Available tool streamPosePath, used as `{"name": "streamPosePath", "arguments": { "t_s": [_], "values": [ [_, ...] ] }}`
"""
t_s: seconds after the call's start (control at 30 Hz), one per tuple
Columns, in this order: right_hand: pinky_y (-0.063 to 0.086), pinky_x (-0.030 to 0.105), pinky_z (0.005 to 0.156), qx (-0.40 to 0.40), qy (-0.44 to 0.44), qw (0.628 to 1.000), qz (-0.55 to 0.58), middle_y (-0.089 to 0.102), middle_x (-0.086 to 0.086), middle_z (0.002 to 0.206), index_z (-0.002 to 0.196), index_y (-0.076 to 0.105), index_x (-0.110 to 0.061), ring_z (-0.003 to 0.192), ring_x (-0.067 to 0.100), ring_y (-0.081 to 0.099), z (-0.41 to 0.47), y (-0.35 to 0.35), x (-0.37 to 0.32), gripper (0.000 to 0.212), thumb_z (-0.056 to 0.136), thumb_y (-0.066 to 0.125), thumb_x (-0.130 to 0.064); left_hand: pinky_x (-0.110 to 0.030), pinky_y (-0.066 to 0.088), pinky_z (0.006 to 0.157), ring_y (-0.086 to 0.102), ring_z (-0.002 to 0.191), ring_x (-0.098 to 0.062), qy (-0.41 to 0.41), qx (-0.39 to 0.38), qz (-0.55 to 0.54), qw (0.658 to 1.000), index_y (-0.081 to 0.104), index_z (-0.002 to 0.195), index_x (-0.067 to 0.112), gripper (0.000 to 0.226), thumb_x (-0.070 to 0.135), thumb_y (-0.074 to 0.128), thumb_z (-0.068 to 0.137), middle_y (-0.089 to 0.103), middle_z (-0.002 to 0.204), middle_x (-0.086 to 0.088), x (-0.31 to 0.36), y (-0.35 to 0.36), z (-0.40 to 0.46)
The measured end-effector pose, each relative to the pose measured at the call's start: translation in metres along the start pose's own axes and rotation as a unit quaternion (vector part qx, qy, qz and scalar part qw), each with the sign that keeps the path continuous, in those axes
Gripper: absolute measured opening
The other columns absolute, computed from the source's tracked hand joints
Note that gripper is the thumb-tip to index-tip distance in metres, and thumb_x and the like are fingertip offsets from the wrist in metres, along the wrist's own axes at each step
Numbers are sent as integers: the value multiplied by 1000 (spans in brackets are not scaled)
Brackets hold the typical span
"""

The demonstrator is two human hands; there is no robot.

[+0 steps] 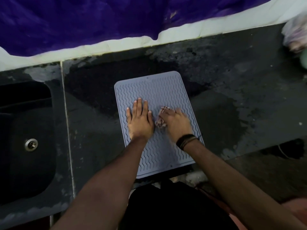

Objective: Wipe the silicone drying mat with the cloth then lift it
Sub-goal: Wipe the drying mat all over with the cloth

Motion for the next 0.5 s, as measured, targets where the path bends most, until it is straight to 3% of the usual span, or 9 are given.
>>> {"name": "streamPosePath", "arguments": {
  "t_s": [0.1, 0.23, 0.33, 0.43, 0.5],
  "values": [
    [41, 44, 99, 38, 21, 999, 23, 47, 0, 142, 136, 49, -23, 125, 29, 41, 26, -11, -5, 45, 91, 51, -19, -48, -5, 127, 4, 159, -19, 2, 3, -3, 1000, 23, 164, 19, 56, 35, 27, 110, 11, 172, -4, 1, -1, -1],
    [39, 47, 103, 1, 26, 999, 33, 42, 2, 147, 137, 50, -21, 132, 35, 34, 31, 4, -12, 47, 90, 53, -21, -48, -6, 128, 5, 159, -21, 9, -1, -2, 1000, 23, 164, 18, 56, 34, 28, 110, 11, 172, -5, 0, -2, -1],
    [44, 50, 95, 19, 26, 999, 37, 48, 3, 142, 133, 54, -21, 125, 35, 40, -4, 22, -6, 49, 84, 60, -18, -48, -6, 128, 4, 159, -21, 6, -1, 0, 1000, 22, 164, 18, 56, 35, 25, 111, 11, 172, -5, 1, -2, -1],
    [45, 47, 93, 32, 25, 998, 47, 47, 2, 143, 134, 53, -21, 125, 32, 40, -56, 36, -2, 53, 82, 49, -19, -47, -9, 127, 2, 159, -21, -2, -1, 0, 1000, 22, 164, 18, 56, 36, 25, 111, 10, 172, -4, 3, -2, -1],
    [46, 45, 91, 21, 38, 998, 41, 47, 0, 143, 135, 53, -23, 123, 30, 41, -88, 40, -2, 54, 81, 53, -18, -47, -9, 127, 3, 159, -21, 0, 0, -6, 1000, 23, 164, 18, 55, 35, 26, 111, 10, 172, -4, 3, -3, -1]
  ]
}}
Point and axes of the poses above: each hand's wrist, its own z-axis towards the middle knuckle, its own y-axis out of the palm, x = y × z, the point moved 2 cm from there along z, towards the middle knuckle
